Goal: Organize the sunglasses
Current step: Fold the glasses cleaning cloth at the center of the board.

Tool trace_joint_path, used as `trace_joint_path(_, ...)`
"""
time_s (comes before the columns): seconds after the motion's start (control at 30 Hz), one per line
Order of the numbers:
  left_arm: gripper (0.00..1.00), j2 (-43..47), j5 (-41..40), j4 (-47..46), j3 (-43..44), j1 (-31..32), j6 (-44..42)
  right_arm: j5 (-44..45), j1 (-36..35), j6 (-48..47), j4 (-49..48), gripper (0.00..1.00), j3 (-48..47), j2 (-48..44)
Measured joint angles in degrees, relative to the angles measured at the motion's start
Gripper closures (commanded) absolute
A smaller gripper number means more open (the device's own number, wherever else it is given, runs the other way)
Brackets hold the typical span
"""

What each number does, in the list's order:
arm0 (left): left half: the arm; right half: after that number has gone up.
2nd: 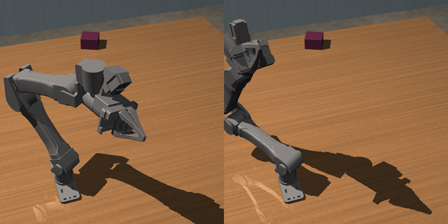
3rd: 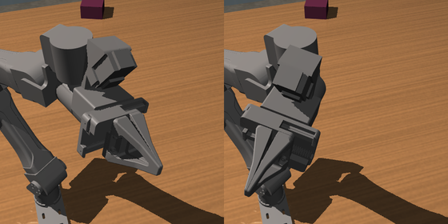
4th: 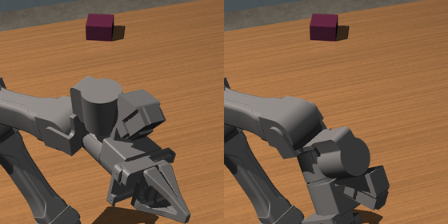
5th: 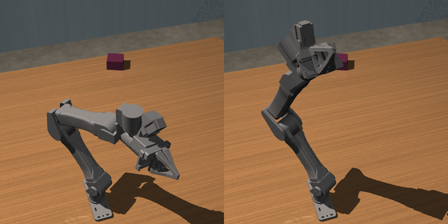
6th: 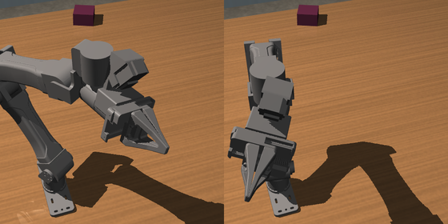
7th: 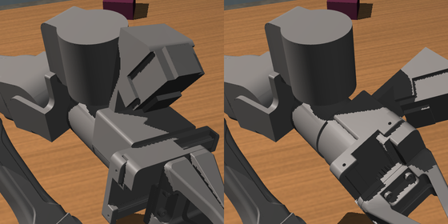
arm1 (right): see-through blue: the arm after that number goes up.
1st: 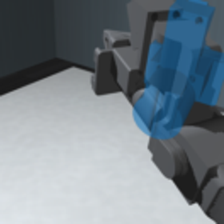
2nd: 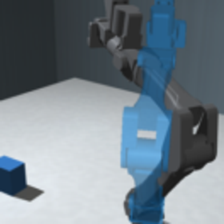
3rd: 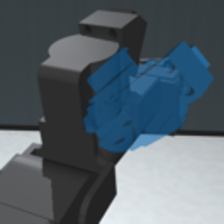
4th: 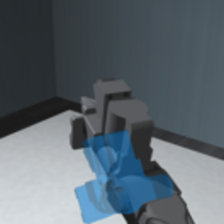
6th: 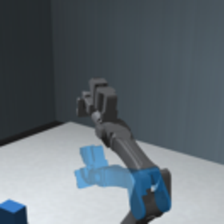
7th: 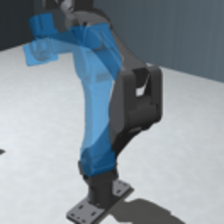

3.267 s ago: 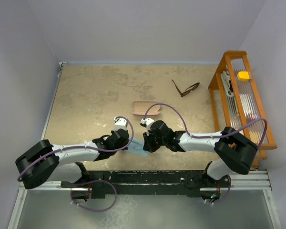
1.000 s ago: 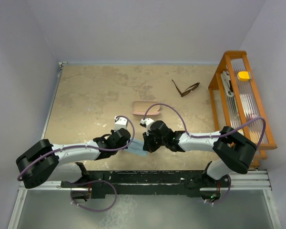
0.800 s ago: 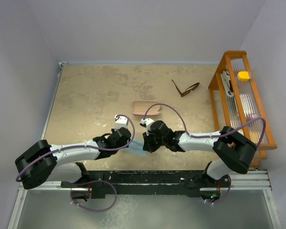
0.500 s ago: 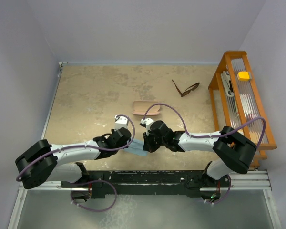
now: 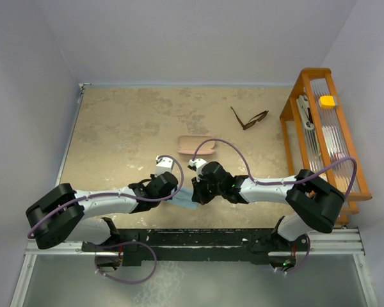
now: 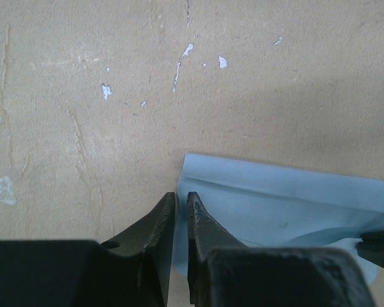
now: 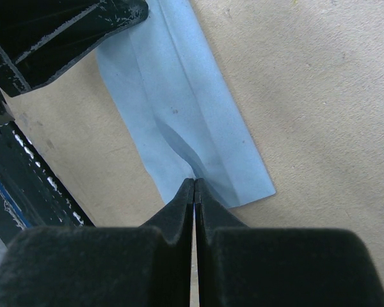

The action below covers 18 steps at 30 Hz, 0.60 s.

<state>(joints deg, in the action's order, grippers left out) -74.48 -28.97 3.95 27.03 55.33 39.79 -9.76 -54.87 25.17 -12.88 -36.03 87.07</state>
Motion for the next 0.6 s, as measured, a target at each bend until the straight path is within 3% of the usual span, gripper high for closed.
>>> trace_joint_path(0.27,1.0,-0.46,-0.33,-0.46,0.0,0.2,0.02,0.0,0.0,0.0,-0.02,1.0,0.0,0.0)
trace_joint_path(0.6,1.0,-0.42,-0.39,-0.13,0.11,0.24,0.02,0.0,-0.15,0.0,-0.07,1.0,0.0,0.0)
